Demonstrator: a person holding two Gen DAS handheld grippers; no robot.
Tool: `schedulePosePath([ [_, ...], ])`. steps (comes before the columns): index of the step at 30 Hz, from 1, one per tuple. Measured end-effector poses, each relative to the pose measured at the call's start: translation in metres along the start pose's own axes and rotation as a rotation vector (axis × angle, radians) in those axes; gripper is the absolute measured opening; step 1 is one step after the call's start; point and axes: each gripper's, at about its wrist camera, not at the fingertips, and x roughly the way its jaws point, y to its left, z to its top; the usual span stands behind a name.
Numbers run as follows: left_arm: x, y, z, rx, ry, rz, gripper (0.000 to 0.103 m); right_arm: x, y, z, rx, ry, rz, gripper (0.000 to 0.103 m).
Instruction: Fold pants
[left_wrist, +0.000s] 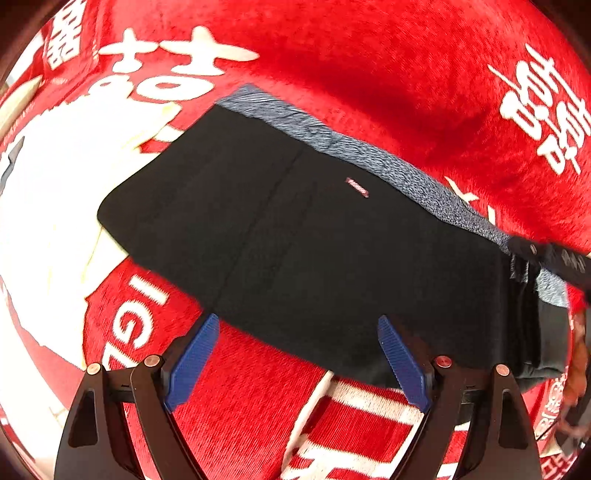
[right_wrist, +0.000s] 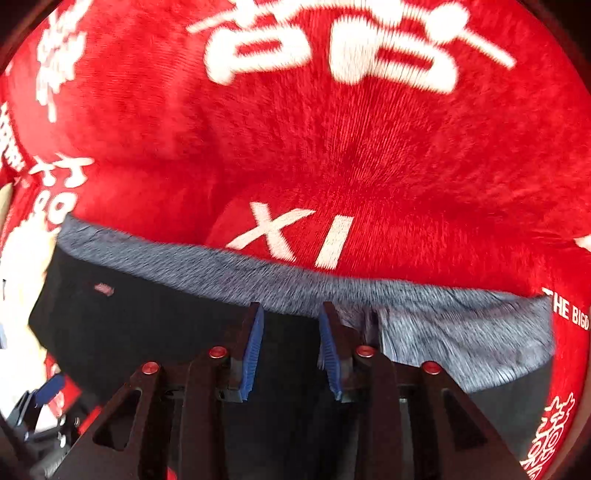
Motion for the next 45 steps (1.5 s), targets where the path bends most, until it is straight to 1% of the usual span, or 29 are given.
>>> schedulePosePath([
  [1,-0.001,0.004,-0.001,-0.014,0.002,-0.009,0.088,-0.008,0.003,-0.008,-0.030,0.000,-0.013,0.049],
  [3,-0.005,0.015,-0.003,-0.056,0.002,-0.027,0.089,-0.025,0.013,-0.033,-0.124,-0.016,-0.075,0.054],
  [5,-0.008,0.023,-0.007,-0.067,-0.004,-0.001,0.089,-0.031,0.017,-0.058,-0.193,-0.022,-0.152,0.065],
  [6,-0.008,0.025,-0.008,-0.062,-0.003,0.015,0.089,-0.030,0.015,-0.070,-0.215,-0.013,-0.182,0.067],
  [7,-0.008,0.028,-0.009,-0.062,-0.003,0.021,0.089,-0.025,0.013,-0.082,-0.228,0.016,-0.197,0.067],
  [8,-0.008,0.031,-0.010,-0.069,-0.003,0.018,0.089,-0.016,0.005,-0.095,-0.218,0.070,-0.205,0.067],
  [9,-0.007,0.035,-0.010,-0.086,0.000,0.000,0.089,-0.008,-0.001,-0.105,-0.199,0.102,-0.213,0.068],
  [10,-0.006,0.040,-0.010,-0.107,0.005,-0.025,0.089,-0.012,-0.005,-0.111,-0.189,0.056,-0.204,0.069],
  [11,-0.006,0.045,-0.010,-0.132,0.008,-0.051,0.089,-0.014,-0.006,-0.114,-0.188,0.031,-0.202,0.069],
  [13,-0.003,0.057,-0.009,-0.193,0.012,-0.102,0.088,-0.012,-0.004,-0.115,-0.194,0.037,-0.217,0.070],
  [15,0.000,0.068,-0.007,-0.249,0.018,-0.135,0.088,-0.010,-0.006,-0.112,-0.162,0.046,-0.212,0.071],
  [17,0.002,0.075,-0.004,-0.277,0.010,-0.159,0.089,-0.007,-0.006,-0.109,-0.149,0.052,-0.209,0.072],
  [23,0.012,0.093,0.004,-0.371,-0.026,-0.329,0.089,-0.007,-0.006,-0.108,-0.156,0.059,-0.215,0.072],
  [29,0.018,0.111,0.008,-0.443,-0.082,-0.463,0.089,-0.001,-0.004,-0.103,-0.162,0.059,-0.223,0.072],
  [31,0.020,0.114,0.010,-0.459,-0.095,-0.496,0.089,-0.002,-0.003,-0.104,-0.161,0.059,-0.228,0.072],
  [36,0.023,0.109,0.015,-0.456,-0.133,-0.505,0.090,-0.003,-0.001,-0.105,-0.154,0.061,-0.233,0.072],
  [38,0.018,0.103,0.020,-0.471,-0.141,-0.571,0.090,-0.003,-0.002,-0.104,-0.151,0.060,-0.232,0.072],
  [39,0.013,0.101,0.022,-0.474,-0.162,-0.600,0.090,-0.003,-0.001,-0.104,-0.151,0.060,-0.232,0.072],
  [40,0.005,0.097,0.025,-0.453,-0.193,-0.634,0.090,-0.003,-0.001,-0.104,-0.151,0.059,-0.231,0.072],
  [42,-0.001,0.091,0.031,-0.416,-0.215,-0.637,0.090,-0.003,-0.001,-0.105,-0.152,0.057,-0.232,0.072],
  [44,0.006,0.089,0.035,-0.401,-0.190,-0.581,0.090,-0.003,-0.001,-0.105,-0.150,0.057,-0.234,0.072],
  [45,0.014,0.092,0.036,-0.420,-0.163,-0.552,0.090,-0.003,-0.001,-0.104,-0.148,0.057,-0.235,0.072],
])
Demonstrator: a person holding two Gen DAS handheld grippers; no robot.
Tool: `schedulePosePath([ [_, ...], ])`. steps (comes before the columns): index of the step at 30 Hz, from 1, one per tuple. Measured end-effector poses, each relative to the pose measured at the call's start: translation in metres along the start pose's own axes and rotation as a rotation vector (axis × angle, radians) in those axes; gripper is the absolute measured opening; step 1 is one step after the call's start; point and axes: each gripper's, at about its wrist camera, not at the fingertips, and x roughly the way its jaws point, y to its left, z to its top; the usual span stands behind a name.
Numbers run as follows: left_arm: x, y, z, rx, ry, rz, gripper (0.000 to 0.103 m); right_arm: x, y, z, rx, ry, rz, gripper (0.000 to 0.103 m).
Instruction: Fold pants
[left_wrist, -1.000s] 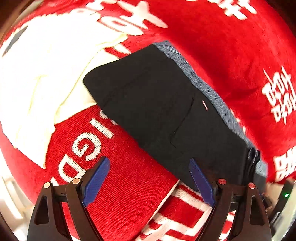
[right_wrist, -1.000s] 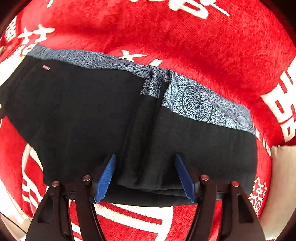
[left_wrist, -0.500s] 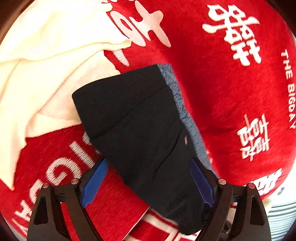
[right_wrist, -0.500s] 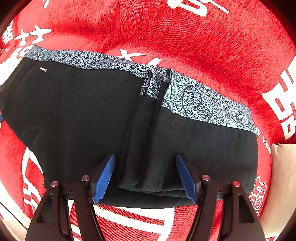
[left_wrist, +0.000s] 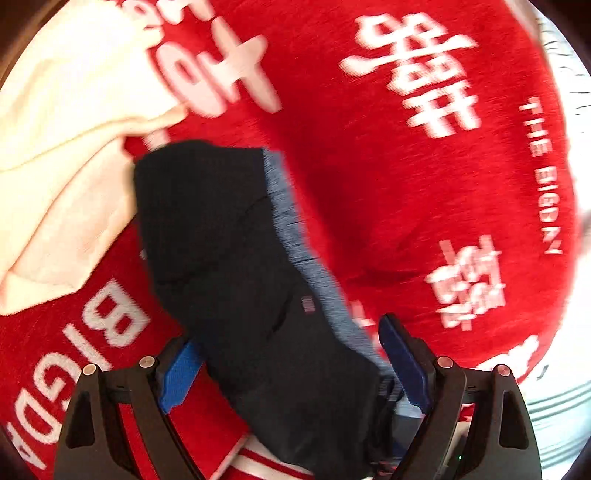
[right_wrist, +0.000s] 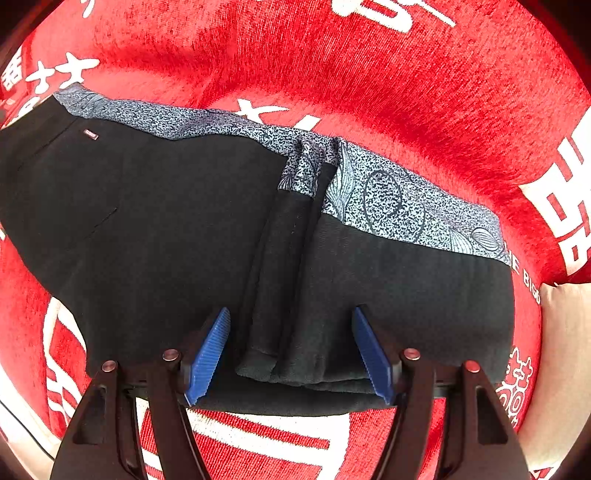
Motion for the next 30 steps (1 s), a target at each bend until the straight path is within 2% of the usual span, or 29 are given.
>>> schedulePosePath([
  [3,0.008,0.019,0.002,-0.073,0.028,0.032,0.089,0.000,0.000,0.001,0.002,0.001,0.001,0.073],
  [4,0.008,0.018,0.000,-0.073,0.024,0.034,0.089,-0.001,0.000,0.001,-0.002,-0.001,0.001,0.073],
  [6,0.008,0.009,0.000,-0.036,0.035,0.087,0.087,-0.002,0.000,0.002,-0.015,0.001,0.001,0.073],
  [7,0.009,0.003,-0.002,-0.005,0.041,0.138,0.077,-0.004,0.001,0.003,-0.025,0.005,-0.004,0.073],
  [8,0.010,-0.002,-0.003,0.028,0.044,0.204,0.055,-0.007,0.003,0.006,-0.040,0.011,-0.019,0.073],
  [10,0.013,-0.009,-0.004,0.079,0.056,0.315,0.032,-0.020,0.005,0.014,-0.057,-0.005,-0.008,0.073],
  [12,0.009,-0.009,-0.005,0.094,0.053,0.326,0.030,-0.035,0.007,0.024,-0.053,-0.032,0.042,0.073],
  [14,0.009,-0.023,-0.009,0.180,0.044,0.382,0.029,-0.049,0.011,0.040,-0.054,-0.040,0.112,0.074],
  [16,0.009,-0.034,-0.016,0.267,0.024,0.433,0.029,-0.057,0.019,0.062,-0.053,-0.006,0.217,0.076],
  [21,0.005,-0.055,-0.035,0.462,-0.019,0.531,0.029,-0.073,0.054,0.117,-0.078,0.054,0.373,0.080],
  [24,0.004,-0.061,-0.043,0.546,-0.026,0.559,0.029,-0.078,0.088,0.150,-0.145,0.106,0.427,0.083],
  [27,0.005,-0.063,-0.044,0.576,-0.027,0.568,0.029,-0.077,0.132,0.178,-0.247,0.194,0.443,0.085],
  [30,0.010,-0.069,-0.044,0.587,-0.028,0.578,0.029,-0.073,0.170,0.199,-0.311,0.234,0.433,0.086],
])
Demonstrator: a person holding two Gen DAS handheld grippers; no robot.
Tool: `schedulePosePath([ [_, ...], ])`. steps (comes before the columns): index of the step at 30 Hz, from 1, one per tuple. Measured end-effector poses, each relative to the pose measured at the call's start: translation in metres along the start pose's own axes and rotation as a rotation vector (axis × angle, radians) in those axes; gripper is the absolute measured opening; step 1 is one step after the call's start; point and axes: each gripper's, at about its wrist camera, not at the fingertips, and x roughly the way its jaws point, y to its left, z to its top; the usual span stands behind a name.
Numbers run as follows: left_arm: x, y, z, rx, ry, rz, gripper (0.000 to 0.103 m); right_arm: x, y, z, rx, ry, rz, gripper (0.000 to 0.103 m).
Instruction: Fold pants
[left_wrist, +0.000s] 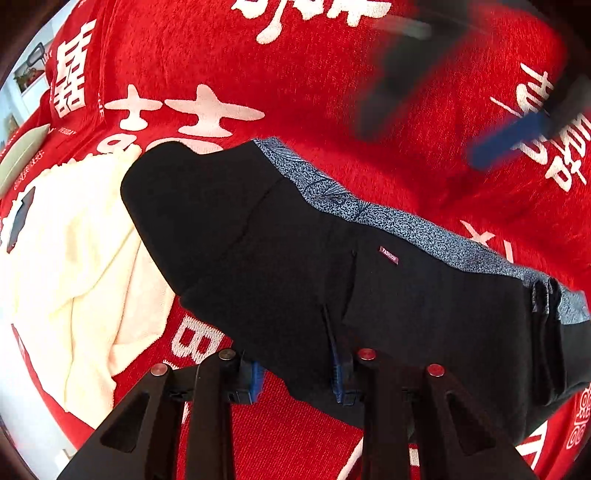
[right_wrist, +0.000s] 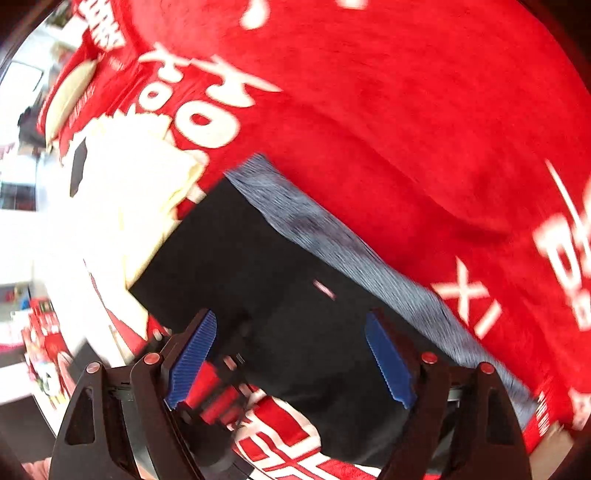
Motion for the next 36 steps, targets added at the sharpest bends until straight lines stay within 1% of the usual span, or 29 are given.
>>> schedulePosePath([
  [2,0.000,-0.005,-0.001,0.013,-0.007,0.010,0.029,0.010,0.017,0.022,-0.004,0.044,0.024,0.087],
  [4,-0.003,-0.012,-0.002,0.041,-0.020,0.027,0.029,0.023,0.031,0.042,0.001,0.115,0.062,0.088],
  [6,-0.007,-0.017,-0.004,0.070,-0.034,0.041,0.029,0.039,0.044,0.059,-0.002,0.186,0.070,0.088],
  [9,-0.011,-0.023,-0.006,0.094,-0.049,0.054,0.029,0.056,0.067,0.075,-0.063,0.260,0.008,0.089],
  [12,-0.012,-0.025,-0.006,0.093,-0.053,0.062,0.029,0.073,0.084,0.082,-0.130,0.302,-0.094,0.089],
  [15,-0.012,-0.024,-0.005,0.085,-0.050,0.060,0.029,0.092,0.092,0.084,-0.172,0.343,-0.165,0.088],
  [16,-0.012,-0.024,-0.005,0.083,-0.051,0.059,0.029,0.095,0.091,0.082,-0.180,0.349,-0.187,0.076],
  [17,-0.012,-0.023,-0.004,0.082,-0.050,0.056,0.029,0.098,0.090,0.080,-0.190,0.348,-0.196,0.044],
  [18,-0.013,-0.023,-0.004,0.081,-0.047,0.053,0.029,0.100,0.088,0.078,-0.187,0.350,-0.187,0.031],
  [19,-0.013,-0.022,-0.005,0.081,-0.047,0.054,0.029,0.099,0.085,0.076,-0.176,0.341,-0.173,0.022],
  [20,-0.014,-0.023,-0.004,0.086,-0.057,0.057,0.029,0.096,0.082,0.074,-0.172,0.317,-0.170,0.019],
  [24,-0.023,-0.026,-0.003,0.103,-0.080,0.047,0.029,0.072,0.066,0.065,-0.151,0.218,-0.103,0.018],
  [28,-0.039,-0.035,0.000,0.125,-0.099,0.031,0.029,0.046,0.042,0.054,-0.088,0.130,0.008,0.018],
  [34,-0.074,-0.055,0.006,0.179,-0.154,-0.001,0.029,-0.011,0.004,0.023,-0.026,-0.035,0.158,0.018],
  [36,-0.085,-0.062,0.006,0.203,-0.175,-0.009,0.029,-0.032,-0.012,0.007,0.001,-0.094,0.211,0.018],
])
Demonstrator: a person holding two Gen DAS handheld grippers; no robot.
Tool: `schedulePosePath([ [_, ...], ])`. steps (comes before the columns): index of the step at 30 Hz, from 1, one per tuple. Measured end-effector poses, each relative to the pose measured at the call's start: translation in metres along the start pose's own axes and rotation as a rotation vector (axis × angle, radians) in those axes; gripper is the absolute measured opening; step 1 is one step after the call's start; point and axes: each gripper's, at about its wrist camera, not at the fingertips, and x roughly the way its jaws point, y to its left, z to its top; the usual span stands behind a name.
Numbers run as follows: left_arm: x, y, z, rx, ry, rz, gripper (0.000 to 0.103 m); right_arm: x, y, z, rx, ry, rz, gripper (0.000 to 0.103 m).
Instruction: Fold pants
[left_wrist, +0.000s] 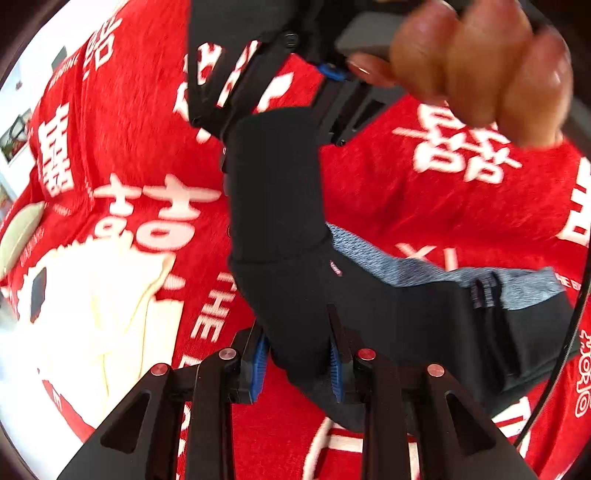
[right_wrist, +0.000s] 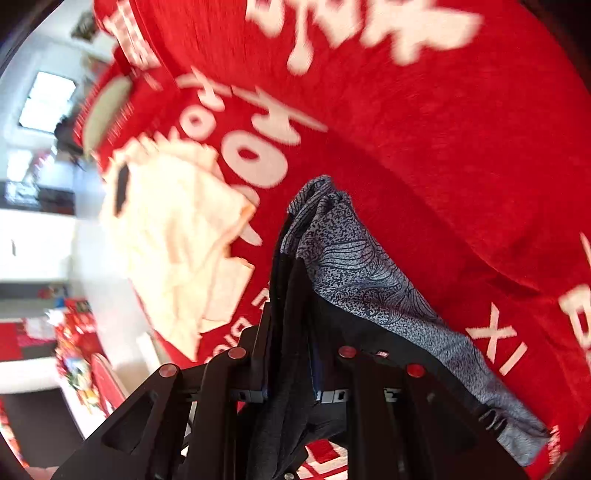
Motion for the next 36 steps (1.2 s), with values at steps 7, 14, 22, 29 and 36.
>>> schedulePosePath([
  [7,-0.041,-0.051,0.014,0.146,-0.073,-0.030,0.029,-0.076,-0.045,-0.048,0.097,-0.195,0.172,0.018],
  [14,-0.070,-0.131,0.014,0.316,-0.103,-0.114,0.029,-0.139,-0.120,-0.131,0.230,-0.388,0.296,0.018],
  [22,-0.063,-0.221,-0.009,0.462,-0.032,-0.203,0.029,-0.166,-0.215,-0.236,0.413,-0.498,0.292,0.014],
  [29,-0.030,-0.284,-0.041,0.567,0.049,-0.190,0.029,-0.149,-0.293,-0.304,0.563,-0.499,0.279,0.013],
  [36,-0.021,-0.294,-0.053,0.623,0.069,-0.164,0.029,-0.099,-0.324,-0.319,0.617,-0.406,0.385,0.021],
])
